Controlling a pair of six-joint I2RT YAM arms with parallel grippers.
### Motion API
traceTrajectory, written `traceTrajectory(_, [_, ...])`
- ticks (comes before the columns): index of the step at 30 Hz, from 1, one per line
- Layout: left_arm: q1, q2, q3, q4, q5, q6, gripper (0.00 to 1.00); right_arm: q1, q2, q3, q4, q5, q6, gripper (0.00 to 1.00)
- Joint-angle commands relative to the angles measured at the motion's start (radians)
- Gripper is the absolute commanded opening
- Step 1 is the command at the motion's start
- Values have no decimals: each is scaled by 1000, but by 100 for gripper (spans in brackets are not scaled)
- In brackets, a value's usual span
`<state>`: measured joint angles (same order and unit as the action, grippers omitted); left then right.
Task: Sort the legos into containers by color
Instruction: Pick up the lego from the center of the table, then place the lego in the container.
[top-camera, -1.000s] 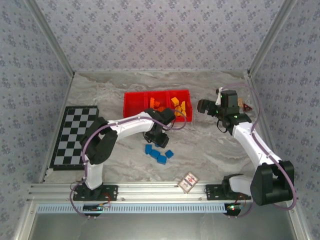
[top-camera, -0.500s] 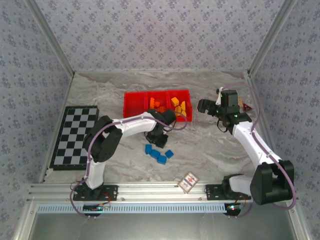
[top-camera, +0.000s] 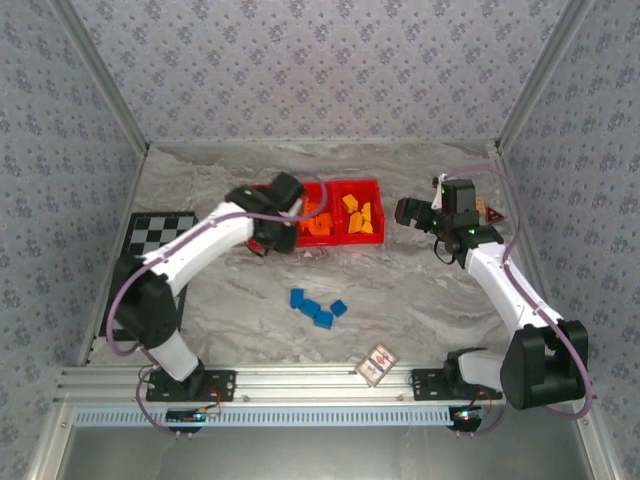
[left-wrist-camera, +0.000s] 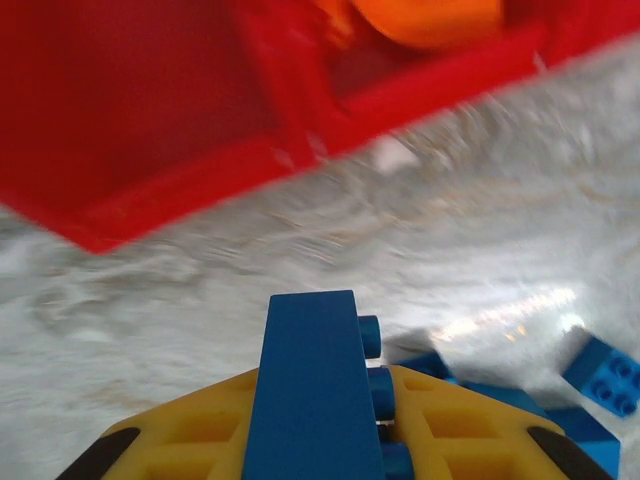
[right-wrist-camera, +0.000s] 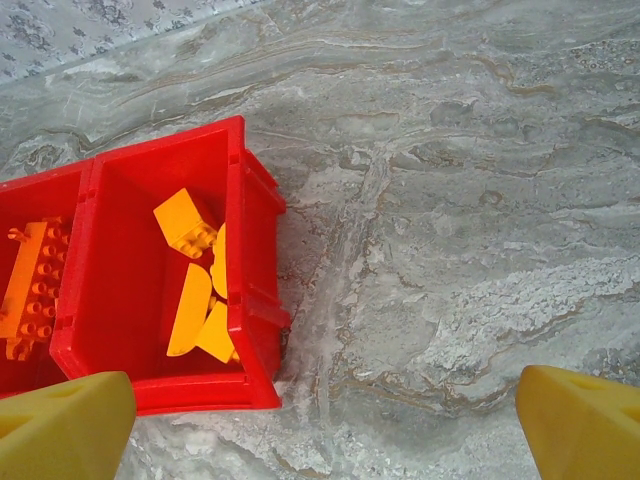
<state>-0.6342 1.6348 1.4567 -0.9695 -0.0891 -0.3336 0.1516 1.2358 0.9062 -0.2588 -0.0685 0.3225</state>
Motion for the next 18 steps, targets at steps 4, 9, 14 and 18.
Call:
traceTrajectory(4, [174,31,64,13,-58,1,24,-8,0,36,-12,-21,-2,100])
traceTrajectory(9, [209,140,117,62,2,-8,21,-8,-8,37,-26,-16,-9,100])
traceTrajectory(14, [209,236,181,69,14,-19,21,-9,-11,37,-25,-15,-10,100])
traceTrajectory(18, [209,290,222,74,19,-21,28,-9,-9,40,-22,-27,-5,100])
